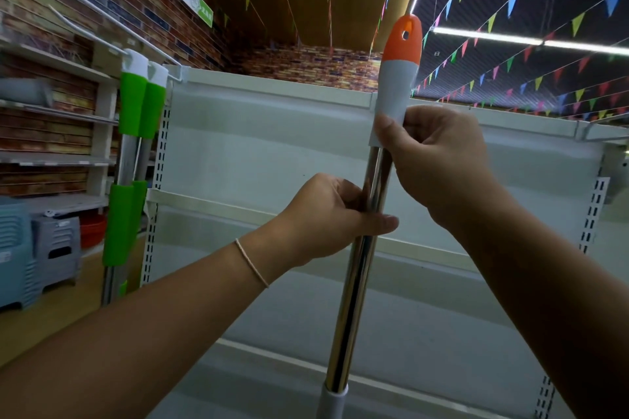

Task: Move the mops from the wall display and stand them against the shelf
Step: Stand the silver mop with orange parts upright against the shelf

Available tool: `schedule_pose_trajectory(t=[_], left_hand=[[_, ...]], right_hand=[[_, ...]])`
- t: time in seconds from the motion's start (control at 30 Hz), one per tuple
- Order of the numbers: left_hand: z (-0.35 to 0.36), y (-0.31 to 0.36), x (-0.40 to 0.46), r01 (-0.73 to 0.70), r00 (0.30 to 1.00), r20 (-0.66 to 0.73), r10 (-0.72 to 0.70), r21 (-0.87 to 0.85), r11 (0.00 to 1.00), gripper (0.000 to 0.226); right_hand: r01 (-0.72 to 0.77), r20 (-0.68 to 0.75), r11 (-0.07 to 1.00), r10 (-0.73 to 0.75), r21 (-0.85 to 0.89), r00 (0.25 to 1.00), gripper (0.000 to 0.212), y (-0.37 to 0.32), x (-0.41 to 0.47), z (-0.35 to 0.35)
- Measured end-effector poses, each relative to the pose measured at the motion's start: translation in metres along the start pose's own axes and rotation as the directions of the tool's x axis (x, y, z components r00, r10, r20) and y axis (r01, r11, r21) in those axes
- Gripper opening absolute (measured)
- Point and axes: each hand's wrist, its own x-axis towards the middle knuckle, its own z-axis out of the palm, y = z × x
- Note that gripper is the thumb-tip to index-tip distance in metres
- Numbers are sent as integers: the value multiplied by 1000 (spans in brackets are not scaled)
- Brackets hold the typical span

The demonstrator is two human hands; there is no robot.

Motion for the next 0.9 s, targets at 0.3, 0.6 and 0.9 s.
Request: schedule_pose_trajectory(t=[0.3,0.6,0.9], left_hand=[[-2,-7,7,38,999,32,-38,-14,999,23],[4,-13,6,-13,1000,-14,13,-47,999,18],[6,-21,17,6,1000,-14,-7,-42,999,18]], right_hand=[[-22,10,999,22,24,1000,18,10,3,6],[-15,-9,995,16,96,1000,15,15,3,7],[-27,-2,993,28,118,1000,21,26,10,12]])
